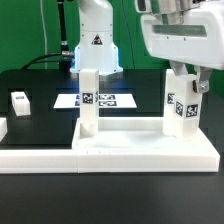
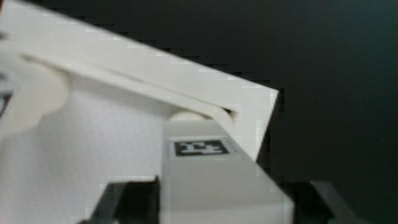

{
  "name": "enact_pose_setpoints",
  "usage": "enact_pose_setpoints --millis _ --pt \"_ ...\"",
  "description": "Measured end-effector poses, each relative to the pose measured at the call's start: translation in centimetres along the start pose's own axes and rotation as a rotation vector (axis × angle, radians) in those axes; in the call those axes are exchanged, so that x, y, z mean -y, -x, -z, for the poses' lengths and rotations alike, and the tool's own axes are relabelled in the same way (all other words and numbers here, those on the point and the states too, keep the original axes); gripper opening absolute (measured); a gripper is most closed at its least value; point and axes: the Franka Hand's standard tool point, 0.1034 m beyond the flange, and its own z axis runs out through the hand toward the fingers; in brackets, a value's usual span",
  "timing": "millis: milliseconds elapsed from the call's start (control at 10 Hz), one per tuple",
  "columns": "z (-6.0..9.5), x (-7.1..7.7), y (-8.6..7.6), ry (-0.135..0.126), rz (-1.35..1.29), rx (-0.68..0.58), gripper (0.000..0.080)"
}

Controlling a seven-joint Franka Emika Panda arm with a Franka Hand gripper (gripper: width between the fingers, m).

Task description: Assemble desk

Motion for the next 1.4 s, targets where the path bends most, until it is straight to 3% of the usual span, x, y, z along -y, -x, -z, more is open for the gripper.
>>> enact_pose_setpoints --millis 100,300,400,500,1000,1100,1200,1400 --pt "-0.01 0.02 0.09 -0.001 0.018 0.005 0.0307" --pt "0.01 -0.01 0.10 0.002 0.082 0.005 0.0546" --pt "0.39 -0.14 -0.10 0.026 0.302 0.007 0.0616" --pt "0.60 -0.26 -0.37 0.059 0.567 0.007 0.0616" --pt "0.43 -0.31 -0.32 0.059 0.947 0.019 0.0649" --pt "0.30 -0.31 -0.41 0.096 1.169 -0.022 0.0649" --pt "-0.03 -0.28 0.06 0.109 1.281 -0.040 0.0649" --pt "0.08 -0.16 -0.43 0.099 1.279 -0.042 0.0649"
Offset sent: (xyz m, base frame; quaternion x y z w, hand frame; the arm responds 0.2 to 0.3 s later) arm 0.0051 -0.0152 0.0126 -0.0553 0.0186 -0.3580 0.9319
